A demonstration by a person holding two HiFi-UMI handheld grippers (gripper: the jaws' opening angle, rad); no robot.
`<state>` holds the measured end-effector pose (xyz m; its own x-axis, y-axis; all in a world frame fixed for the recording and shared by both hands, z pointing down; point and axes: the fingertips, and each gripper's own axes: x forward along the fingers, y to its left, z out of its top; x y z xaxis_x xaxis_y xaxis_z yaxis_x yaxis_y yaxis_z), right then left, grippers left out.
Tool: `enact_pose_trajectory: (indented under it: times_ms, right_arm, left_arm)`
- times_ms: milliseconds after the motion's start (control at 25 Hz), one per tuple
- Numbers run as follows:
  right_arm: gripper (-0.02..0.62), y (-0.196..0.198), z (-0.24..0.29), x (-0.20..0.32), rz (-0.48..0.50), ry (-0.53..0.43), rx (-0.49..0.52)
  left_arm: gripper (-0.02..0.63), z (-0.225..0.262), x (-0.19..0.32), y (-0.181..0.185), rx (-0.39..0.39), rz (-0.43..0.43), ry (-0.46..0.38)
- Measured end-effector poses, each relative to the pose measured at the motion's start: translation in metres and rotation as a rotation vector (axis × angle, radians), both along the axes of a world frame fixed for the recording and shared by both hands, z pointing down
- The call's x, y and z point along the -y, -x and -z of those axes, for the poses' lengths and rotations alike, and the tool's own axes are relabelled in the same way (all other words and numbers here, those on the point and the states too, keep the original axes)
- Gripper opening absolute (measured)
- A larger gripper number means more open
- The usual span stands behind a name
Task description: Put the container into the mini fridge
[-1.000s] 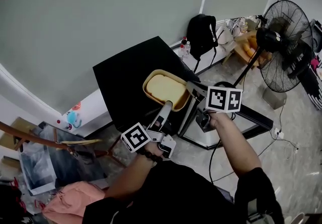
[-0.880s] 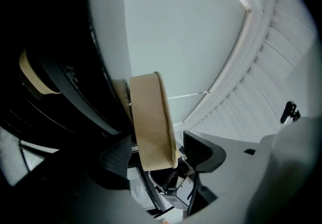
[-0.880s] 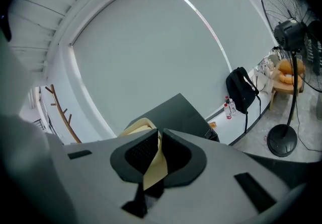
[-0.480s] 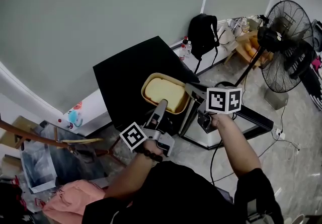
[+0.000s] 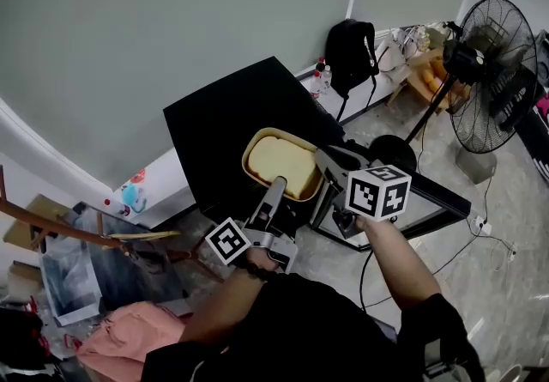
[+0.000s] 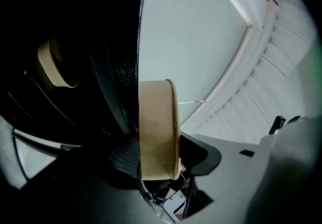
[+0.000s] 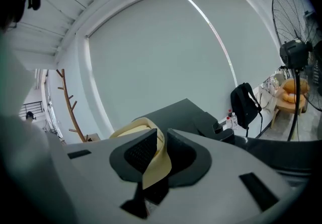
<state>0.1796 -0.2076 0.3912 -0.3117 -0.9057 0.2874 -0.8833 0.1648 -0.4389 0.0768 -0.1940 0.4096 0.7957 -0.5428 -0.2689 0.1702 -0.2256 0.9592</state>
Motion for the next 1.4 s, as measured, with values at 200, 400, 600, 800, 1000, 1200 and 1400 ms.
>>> enact_pose_trajectory:
  times_ms: [200, 400, 600, 800, 1000, 1200, 1400]
  right_arm:
    - [0.164, 0.01, -0.001, -0.015, -0.031, -0.041, 0.108]
    - [0.235, 0.003, -0.006, -0.042, -0.071, -0.041, 0.348]
    - [0.314, 0.011, -0.024, -0.073, -0.039, -0.026, 0.652]
    - [0.314, 0.018, -0.046, -0.091, -0.033, -0.015, 0.697]
    - [0.314, 0.034, -0.057, -0.107, -0.007, 0.005, 0.786]
    - [0.313, 0.04, -0.081, -0.114, 0.004, 0.052, 0.793]
    - [0.268, 0.041, -0.111, -0.12, -0.024, 0.107, 0.79]
  left_arm:
    - [0.238, 0.003, -0.013, 0.012, -0.019, 0.0, -0.024]
    - [0.238, 0.004, -0.032, 0.01, -0.02, -0.049, -0.056]
    - [0.238, -0.006, -0.05, 0.01, -0.027, -0.096, -0.058]
    - [0.238, -0.019, -0.065, 0.009, 0.02, -0.132, -0.109]
    - [0.238, -0.029, -0.081, 0.013, 0.009, -0.178, -0.105]
    - [0.238, -0.055, -0.089, 0.007, 0.004, -0.225, -0.051]
    - [0.238, -0.085, -0.094, 0.006, 0.038, -0.277, -0.01]
